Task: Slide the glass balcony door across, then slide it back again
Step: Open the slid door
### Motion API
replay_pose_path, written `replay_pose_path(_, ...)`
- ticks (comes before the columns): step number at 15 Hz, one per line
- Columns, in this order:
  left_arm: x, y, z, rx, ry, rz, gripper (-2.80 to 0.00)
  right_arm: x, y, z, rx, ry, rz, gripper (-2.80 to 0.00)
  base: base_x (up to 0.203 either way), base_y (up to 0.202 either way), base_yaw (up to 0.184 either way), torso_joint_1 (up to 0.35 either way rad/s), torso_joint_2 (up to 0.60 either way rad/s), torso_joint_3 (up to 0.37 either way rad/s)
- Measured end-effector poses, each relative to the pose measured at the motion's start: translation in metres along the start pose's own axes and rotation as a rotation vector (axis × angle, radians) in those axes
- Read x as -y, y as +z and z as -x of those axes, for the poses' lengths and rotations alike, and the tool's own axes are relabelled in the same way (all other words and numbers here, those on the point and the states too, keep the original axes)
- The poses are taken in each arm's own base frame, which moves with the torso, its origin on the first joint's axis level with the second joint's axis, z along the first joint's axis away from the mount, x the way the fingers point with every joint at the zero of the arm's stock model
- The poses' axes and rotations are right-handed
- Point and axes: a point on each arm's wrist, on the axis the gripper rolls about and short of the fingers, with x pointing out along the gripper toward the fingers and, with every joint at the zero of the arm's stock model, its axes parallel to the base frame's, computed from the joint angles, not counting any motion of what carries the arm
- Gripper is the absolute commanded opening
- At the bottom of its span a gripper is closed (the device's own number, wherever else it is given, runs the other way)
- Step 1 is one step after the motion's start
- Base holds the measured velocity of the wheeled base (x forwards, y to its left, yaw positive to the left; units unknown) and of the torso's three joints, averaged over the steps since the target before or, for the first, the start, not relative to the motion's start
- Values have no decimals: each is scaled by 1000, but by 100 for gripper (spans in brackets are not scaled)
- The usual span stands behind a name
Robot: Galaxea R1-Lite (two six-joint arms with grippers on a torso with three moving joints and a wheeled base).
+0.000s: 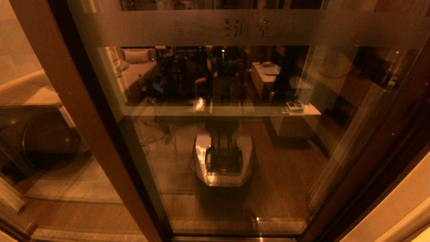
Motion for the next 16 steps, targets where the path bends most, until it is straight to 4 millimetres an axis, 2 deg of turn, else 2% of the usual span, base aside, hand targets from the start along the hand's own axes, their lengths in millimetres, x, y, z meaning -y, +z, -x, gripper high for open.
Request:
replay_pose_path(7, 0, 0, 0, 0, -1, -1, -280, 8, -1, -27, -18, -83, -7, -280, 0, 0, 0, 0, 0, 0)
replay_pose_path(11, 0, 0, 0, 0, 0, 0, -280, 12, -2, -51, 26, -125, -29, -280, 0, 0, 0, 0, 0, 0)
replay_pose_path(16, 0, 0, 0, 0, 0, 0, -280, 8, -11, -77, 57, -147, -25, -280, 0, 0, 0, 0, 0, 0)
